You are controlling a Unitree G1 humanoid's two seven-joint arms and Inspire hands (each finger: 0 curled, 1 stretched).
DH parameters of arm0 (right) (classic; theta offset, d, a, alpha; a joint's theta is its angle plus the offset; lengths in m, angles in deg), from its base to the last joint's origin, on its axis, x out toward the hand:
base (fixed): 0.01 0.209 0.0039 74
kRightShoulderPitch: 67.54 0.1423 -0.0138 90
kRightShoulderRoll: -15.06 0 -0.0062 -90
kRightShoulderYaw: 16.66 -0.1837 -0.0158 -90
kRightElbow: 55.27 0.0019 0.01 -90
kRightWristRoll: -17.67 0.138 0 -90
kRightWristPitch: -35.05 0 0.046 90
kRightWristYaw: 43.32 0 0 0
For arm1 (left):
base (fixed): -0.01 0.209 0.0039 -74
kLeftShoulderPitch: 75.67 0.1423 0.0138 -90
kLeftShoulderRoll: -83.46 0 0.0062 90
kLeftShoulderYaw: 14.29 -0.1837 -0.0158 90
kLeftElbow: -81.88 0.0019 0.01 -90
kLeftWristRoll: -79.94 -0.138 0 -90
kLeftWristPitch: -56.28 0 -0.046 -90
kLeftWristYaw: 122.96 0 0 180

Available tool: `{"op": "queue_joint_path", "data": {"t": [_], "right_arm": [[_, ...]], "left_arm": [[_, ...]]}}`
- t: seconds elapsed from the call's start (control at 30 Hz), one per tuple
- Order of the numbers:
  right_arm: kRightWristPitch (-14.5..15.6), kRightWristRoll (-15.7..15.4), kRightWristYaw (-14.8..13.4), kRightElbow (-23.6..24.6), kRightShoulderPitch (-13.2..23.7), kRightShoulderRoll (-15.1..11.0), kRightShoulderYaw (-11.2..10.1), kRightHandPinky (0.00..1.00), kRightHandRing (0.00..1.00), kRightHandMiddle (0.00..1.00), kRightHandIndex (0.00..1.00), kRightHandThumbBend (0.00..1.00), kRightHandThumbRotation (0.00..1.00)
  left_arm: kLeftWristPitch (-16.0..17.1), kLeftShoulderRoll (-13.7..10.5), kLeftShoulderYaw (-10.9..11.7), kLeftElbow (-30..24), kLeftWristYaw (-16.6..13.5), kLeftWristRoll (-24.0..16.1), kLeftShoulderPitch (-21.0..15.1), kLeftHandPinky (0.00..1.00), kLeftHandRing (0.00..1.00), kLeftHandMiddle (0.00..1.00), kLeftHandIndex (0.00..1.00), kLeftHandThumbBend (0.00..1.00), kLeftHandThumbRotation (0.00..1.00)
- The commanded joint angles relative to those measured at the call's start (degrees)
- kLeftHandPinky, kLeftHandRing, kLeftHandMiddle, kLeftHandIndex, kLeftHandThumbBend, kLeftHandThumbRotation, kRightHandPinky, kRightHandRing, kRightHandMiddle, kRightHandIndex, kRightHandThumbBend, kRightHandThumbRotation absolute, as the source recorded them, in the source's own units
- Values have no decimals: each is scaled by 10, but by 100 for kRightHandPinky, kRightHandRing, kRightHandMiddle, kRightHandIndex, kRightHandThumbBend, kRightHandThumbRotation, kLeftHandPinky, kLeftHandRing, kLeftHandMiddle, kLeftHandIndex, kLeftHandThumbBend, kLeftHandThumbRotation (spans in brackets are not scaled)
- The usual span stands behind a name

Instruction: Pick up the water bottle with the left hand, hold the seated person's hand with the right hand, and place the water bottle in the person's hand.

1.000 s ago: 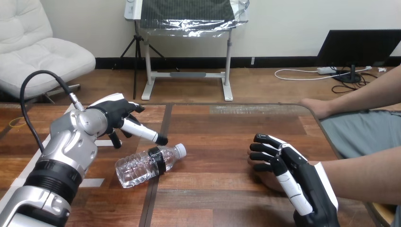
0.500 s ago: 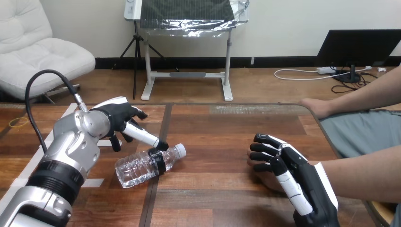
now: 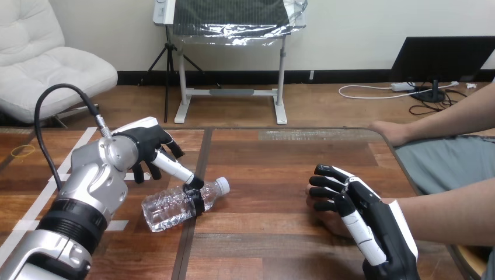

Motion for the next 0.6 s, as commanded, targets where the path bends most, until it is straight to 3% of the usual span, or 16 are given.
{"op": "queue_joint_path", "data": {"t": [0.0, 0.1, 0.13, 0.17, 0.27, 0.57], "right_arm": [[-9, 4, -1, 25, 16, 4, 3, 68, 74, 76, 78, 82, 79], [-7, 2, -4, 27, 16, 5, 4, 68, 74, 76, 78, 82, 79], [-7, 2, -4, 27, 15, 5, 4, 68, 74, 76, 78, 82, 79], [-7, 2, -4, 27, 15, 5, 4, 67, 74, 76, 78, 82, 79], [-8, 1, -5, 28, 14, 5, 4, 67, 74, 76, 78, 82, 79], [-9, -1, -6, 27, 14, 5, 5, 67, 74, 76, 78, 81, 80]], "left_arm": [[11, 5, -16, -18, -13, -17, -27, 29, 73, 77, 76, 100, 35], [15, 6, -23, -19, -12, -23, -25, 38, 82, 83, 81, 100, 36], [15, 6, -25, -19, -12, -24, -25, 48, 85, 85, 83, 100, 36], [16, 6, -26, -19, -12, -24, -24, 66, 90, 89, 85, 100, 36], [14, 11, -30, -14, -15, -27, -25, 82, 93, 89, 85, 100, 36], [16, 17, -45, -7, -5, -39, -27, 98, 93, 88, 81, 100, 36]]}}
